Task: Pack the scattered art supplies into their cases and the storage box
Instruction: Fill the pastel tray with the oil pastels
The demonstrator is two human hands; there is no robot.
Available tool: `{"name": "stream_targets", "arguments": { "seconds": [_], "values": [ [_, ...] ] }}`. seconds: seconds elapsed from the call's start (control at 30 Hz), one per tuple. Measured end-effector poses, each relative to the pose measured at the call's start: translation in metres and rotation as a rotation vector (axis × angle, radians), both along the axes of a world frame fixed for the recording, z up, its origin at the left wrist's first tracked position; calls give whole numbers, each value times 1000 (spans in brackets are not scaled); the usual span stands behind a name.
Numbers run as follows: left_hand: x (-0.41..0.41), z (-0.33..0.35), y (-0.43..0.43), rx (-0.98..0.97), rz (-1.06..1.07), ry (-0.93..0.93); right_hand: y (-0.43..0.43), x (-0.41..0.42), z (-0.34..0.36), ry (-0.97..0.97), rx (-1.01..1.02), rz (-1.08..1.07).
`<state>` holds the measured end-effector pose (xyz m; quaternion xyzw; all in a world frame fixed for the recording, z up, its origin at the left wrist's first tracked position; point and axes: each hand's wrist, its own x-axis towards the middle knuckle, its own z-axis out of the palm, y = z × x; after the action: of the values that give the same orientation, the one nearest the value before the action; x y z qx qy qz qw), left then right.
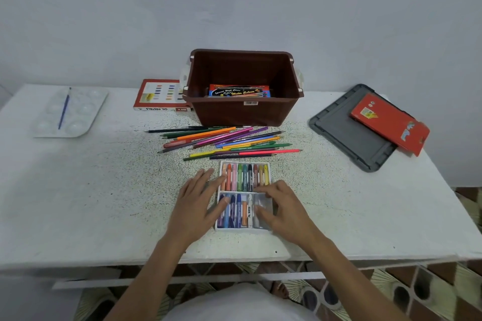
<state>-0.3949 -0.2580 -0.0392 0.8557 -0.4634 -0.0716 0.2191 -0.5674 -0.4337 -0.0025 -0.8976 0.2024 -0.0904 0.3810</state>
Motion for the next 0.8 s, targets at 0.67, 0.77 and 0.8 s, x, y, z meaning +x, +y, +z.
{"name": "stream_targets", "arguments": {
  "seconds": [0.67, 0.77, 0.8],
  "values": [
    [0, -2, 0, 6, -2, -16, -6, 8, 0, -58, -121, -41],
    [0, -3, 0, -11, -6, -15, -22, 26, 11, -62, -153, -119],
    [1, -3, 0, -16, -6, -17, -29, 33, 15, -53, -174, -149]
  ]
}}
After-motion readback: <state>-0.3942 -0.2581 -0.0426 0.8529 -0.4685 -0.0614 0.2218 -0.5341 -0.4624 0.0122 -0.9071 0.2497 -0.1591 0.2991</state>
